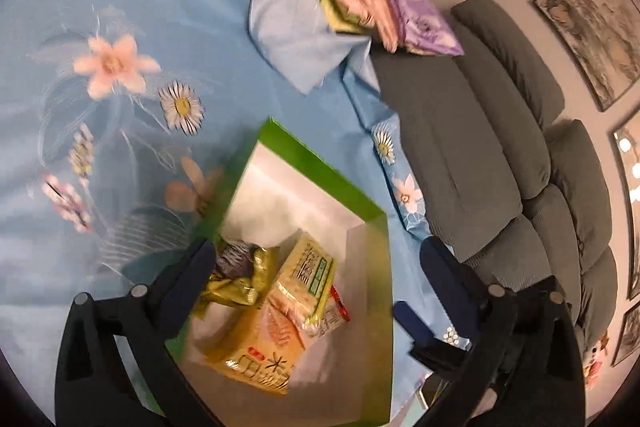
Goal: Organize snacks
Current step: 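Carry the soda cracker pack into the box and release it with the right gripper, then move the right gripper to the red-and-white snack bag and grasp it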
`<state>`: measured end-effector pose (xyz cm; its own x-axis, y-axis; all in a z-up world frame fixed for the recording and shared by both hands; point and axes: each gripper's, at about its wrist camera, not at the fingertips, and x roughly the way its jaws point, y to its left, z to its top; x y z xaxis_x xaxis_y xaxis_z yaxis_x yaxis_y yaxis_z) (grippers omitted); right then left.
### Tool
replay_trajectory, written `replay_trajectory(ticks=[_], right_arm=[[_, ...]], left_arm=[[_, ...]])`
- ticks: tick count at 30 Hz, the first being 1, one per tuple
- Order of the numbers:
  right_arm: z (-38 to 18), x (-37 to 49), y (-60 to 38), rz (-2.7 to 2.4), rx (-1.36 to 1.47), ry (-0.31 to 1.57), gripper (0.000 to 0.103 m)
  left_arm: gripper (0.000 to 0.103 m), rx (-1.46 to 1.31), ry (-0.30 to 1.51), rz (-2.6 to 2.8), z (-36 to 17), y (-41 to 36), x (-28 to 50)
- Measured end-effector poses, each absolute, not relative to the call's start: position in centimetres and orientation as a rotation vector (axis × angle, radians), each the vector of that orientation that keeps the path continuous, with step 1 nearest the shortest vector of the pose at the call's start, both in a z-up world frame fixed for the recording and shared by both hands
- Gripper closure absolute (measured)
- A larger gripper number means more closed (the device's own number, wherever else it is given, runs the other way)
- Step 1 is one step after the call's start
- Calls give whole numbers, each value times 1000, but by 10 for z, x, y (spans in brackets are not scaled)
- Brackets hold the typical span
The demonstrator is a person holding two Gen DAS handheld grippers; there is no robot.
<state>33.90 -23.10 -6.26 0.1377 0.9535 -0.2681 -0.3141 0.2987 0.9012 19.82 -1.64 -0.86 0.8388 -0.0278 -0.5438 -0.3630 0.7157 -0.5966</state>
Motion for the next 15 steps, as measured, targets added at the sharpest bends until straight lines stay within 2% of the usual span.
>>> replay_trajectory(ticks=[7, 15], right_arm=[[-35, 304, -218, 1195, 765, 991, 9], [-6, 218, -148, 1448, 584, 999, 6]], left_arm=[[1, -609, 506, 275, 19, -10, 134], [0, -491, 407, 399, 11, -4, -5]])
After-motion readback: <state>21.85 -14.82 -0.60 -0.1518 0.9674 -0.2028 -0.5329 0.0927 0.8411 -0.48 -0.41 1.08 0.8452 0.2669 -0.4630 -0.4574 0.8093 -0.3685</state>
